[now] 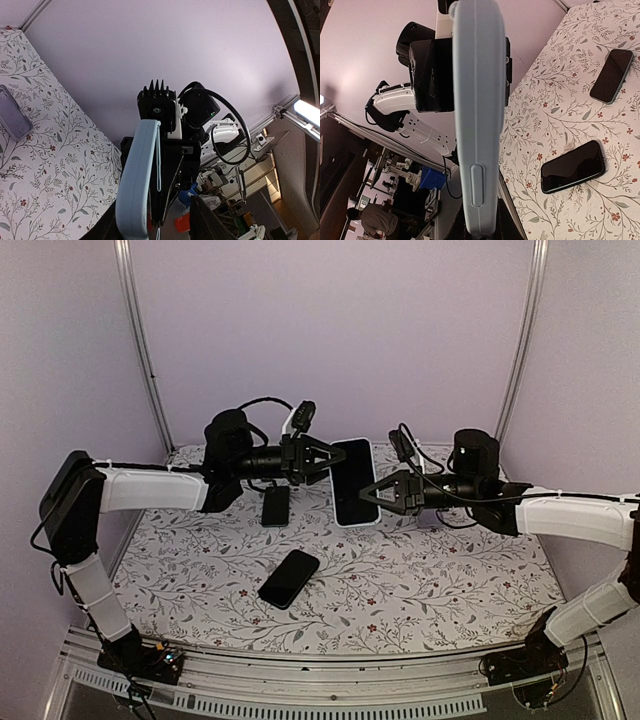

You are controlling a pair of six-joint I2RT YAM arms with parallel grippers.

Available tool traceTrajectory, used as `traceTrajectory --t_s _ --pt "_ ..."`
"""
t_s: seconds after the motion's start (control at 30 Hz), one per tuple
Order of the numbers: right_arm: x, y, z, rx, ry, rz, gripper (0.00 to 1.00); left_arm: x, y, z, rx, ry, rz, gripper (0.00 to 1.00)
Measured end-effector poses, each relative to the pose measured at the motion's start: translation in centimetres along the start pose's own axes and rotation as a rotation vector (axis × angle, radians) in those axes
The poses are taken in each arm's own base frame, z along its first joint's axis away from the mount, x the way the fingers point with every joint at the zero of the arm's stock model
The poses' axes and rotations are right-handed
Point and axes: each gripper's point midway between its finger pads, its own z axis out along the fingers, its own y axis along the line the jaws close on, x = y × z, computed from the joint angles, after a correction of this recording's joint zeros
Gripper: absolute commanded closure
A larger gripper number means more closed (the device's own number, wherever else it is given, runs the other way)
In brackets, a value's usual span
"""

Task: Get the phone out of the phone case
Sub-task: Pass from the right arm to the left, then remove the bottom right corner of the phone case from the phone.

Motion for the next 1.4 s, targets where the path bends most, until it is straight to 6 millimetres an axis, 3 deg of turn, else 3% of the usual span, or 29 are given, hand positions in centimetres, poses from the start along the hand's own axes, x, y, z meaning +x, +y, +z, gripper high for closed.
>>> traceTrajectory --t_s 0.2,0.3,0.4,0.57,0.7,1.03,1.4 --pt "0.0 0.4 -0.1 -0.014 0.004 -0.004 1.00 0.0 -0.1 0.0 0.002 0.000 -0.009 0.81" --pt "0.1 0.7 -0.2 -0.030 0.010 -0.012 0.98 -0.1 -0.1 0.0 0.002 -0.001 -0.010 0.99" --pt "0.1 0.9 -0.2 -0.038 0.013 -0.013 0.84 -0.2 -0.2 0.0 0.005 -0.004 -0.004 1.00" --pt "0.1 1.0 -0.2 -0.042 0.012 -0.020 0.41 -0.2 -0.1 0.1 -0.002 -0.007 -0.014 1.00" --pt "-0.3 0.9 -0.5 -0.020 -0.013 -0.043 0.30 -0.7 0.2 -0.1 -0.017 -0.033 -0.033 1.00" --pt "0.9 -0.5 -1.8 0.066 -0.041 -0.046 0.27 -2.5 0.4 -1.9 -0.030 -0.159 -0.098 1.00" --pt "0.8 -1.1 -3.1 0.142 -0.095 -0.054 0.27 -3.0 0.1 -2.3 -0.007 -0.205 -0.126 1.00"
